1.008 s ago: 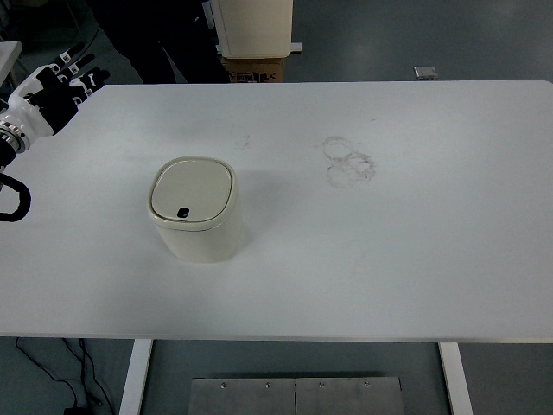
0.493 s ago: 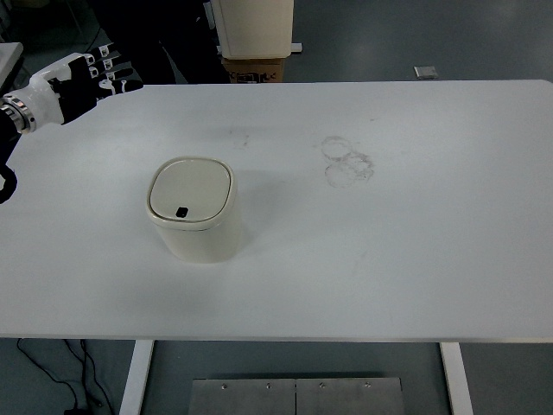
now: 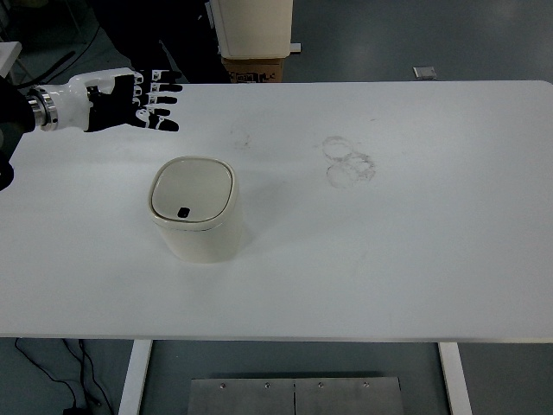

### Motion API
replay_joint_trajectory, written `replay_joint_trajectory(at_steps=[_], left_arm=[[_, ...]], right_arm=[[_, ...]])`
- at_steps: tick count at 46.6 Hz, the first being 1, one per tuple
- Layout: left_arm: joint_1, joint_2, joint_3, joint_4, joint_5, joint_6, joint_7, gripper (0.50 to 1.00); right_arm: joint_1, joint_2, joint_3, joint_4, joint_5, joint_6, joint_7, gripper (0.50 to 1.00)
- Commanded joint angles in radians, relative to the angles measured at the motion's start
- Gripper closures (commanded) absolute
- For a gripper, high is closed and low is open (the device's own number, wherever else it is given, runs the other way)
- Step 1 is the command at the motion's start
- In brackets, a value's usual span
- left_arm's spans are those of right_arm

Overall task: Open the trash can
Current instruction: 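Raise the left hand and move it over the cream trash can, then lower the left hand's fingertips onto the lid's front edge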

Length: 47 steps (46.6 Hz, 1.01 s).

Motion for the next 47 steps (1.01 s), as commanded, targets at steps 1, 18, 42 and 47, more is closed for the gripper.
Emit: replay_joint_trajectory(at_steps=[1,18,42,47], left_arm=[[-0.038,0.003,0.033,-0.042,0.001,-0.005,0.0,0.5],[-0.176,-0.003,0.053,-0.173,0.109,-0.039,0.057,0.5],[-0.325,0.003,0.062,-0.23,0.362,-0.197,0.118,0.5],[-0.333,0.011,0.065,-0.23,0.434,-0.197,0.123,0.5]], right_arm=[[0.0,0.0,0.001,0.0,0.0,0.0,0.0,0.509],[0.0,0.0,0.001,0.0,0.0,0.0,0.0,0.509],[0.0,0.0,0.0,0.0,0.0,0.0,0.0,0.509],[0.0,0.0,0.001,0.0,0.0,0.0,0.0,0.509]])
